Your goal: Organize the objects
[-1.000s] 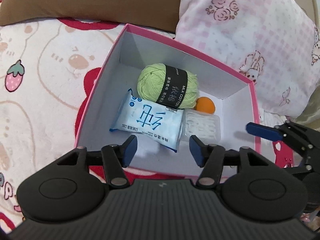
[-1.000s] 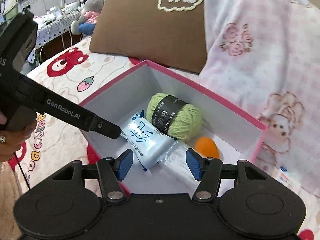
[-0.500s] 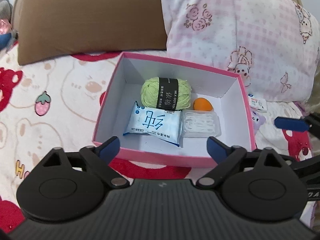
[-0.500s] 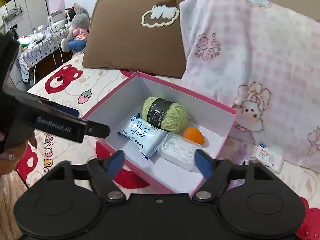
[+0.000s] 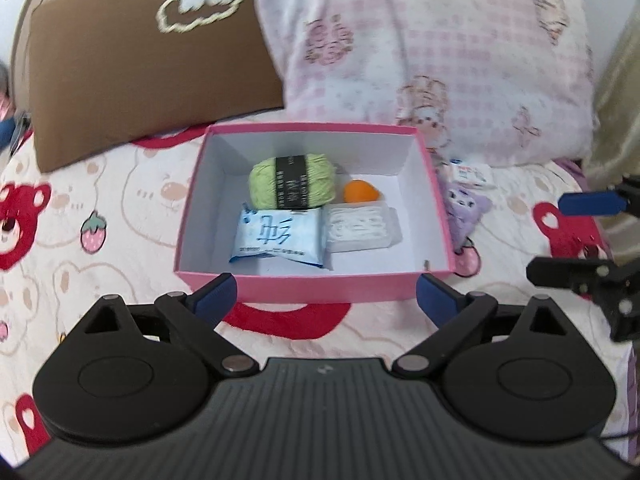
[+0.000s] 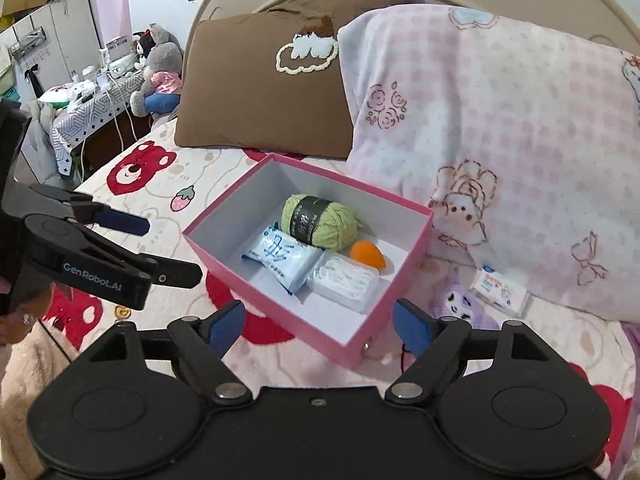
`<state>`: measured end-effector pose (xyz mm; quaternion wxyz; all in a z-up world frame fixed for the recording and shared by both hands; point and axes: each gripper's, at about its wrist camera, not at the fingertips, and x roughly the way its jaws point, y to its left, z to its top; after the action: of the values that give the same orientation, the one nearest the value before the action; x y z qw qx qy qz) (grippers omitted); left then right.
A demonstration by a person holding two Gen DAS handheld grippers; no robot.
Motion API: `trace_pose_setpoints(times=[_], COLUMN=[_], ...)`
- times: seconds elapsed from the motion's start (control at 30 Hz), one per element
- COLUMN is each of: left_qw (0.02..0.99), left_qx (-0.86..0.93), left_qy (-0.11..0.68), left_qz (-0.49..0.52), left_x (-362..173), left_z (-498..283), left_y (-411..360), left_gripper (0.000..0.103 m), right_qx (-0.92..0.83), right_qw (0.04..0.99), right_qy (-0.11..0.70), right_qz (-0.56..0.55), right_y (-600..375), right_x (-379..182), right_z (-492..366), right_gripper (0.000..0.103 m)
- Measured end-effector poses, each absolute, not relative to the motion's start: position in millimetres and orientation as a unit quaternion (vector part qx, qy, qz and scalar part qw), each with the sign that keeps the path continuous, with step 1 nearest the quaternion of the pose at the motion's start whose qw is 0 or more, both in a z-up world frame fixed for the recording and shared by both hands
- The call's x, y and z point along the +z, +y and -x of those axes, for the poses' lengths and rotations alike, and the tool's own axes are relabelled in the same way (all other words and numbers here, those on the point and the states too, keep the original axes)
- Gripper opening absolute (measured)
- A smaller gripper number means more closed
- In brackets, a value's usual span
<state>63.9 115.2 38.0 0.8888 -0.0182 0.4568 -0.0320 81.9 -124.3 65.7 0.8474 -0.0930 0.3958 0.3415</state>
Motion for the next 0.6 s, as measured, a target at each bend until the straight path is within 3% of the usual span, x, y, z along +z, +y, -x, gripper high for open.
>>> trace_pose_setpoints(times=[0.6], left_qw=[0.877], left_qx=[-0.116], left_qy=[0.466], left_qz=[-0.003], left_x=[51.7], left_z=[-49.6], left_y=[35.7], left_gripper=[0.097], right_qx=[0.319], right_qw=[0.855], right_qy=[0.378], right_qz=[0.156], right_y=[-200.1], right_x=[62.6], right_z=[-66.0], right_gripper=[0.084])
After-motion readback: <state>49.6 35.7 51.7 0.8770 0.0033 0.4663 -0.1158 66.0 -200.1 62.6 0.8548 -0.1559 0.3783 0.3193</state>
